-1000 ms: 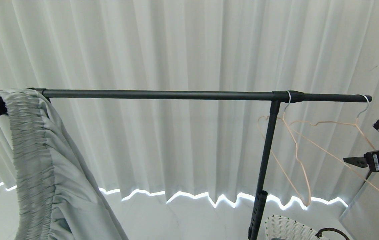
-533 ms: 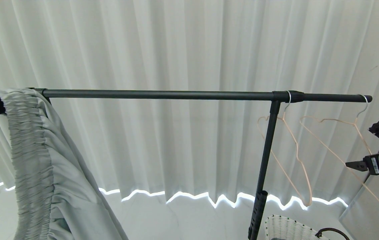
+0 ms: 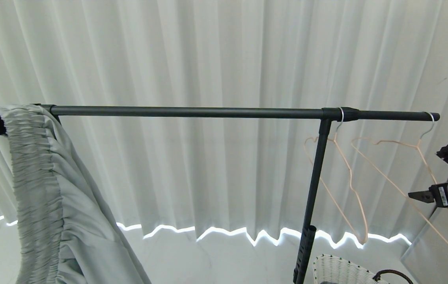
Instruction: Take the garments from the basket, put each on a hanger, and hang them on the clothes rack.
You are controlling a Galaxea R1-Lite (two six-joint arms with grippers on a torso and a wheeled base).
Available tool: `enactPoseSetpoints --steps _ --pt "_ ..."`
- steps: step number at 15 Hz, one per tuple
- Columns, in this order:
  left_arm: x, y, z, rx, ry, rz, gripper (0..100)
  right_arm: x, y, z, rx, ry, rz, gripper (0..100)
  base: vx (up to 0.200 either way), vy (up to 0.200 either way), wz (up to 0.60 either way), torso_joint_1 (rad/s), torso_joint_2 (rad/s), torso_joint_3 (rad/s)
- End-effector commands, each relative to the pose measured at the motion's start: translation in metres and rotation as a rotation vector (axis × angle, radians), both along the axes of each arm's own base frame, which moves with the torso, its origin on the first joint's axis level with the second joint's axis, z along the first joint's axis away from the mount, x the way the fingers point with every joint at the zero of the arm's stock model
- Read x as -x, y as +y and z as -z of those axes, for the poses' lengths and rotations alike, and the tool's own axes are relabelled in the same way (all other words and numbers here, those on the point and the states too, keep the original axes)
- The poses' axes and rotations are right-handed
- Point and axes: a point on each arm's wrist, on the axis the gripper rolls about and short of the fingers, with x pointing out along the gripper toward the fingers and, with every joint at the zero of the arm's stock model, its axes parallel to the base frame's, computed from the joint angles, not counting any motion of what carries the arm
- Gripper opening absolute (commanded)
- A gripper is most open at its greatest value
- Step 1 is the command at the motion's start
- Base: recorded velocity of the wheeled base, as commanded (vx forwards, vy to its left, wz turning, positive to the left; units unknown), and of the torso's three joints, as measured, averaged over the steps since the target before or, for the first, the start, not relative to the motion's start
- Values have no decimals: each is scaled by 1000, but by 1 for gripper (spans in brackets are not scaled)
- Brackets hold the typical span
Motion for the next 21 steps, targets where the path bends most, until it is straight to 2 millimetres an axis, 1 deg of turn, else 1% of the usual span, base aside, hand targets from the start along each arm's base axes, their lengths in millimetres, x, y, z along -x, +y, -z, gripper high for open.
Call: enactPoseSetpoints --steps 1,7,10,11,21 --pt "0 0 0 0 0 -1 0 0 0 -1 -5 -5 3 100 0 0 0 0 0 0" --pt "1 1 -1 3 -4 -1 0 -1 6 -3 -12 -15 -13 100 0 0 0 0 0 0" --pt "3 3 -2 8 -11 -2 0 -3 6 0 -10 -9 -20 100 0 0 0 0 0 0" --pt "3 3 -1 6 -10 -2 0 -3 6 0 -11 -9 -21 0 0 0 0 0 0 0" --pt "3 2 -1 3 -9 -2 0 -2 6 -2 -29 -19 -32 0 0 0 0 0 0 0"
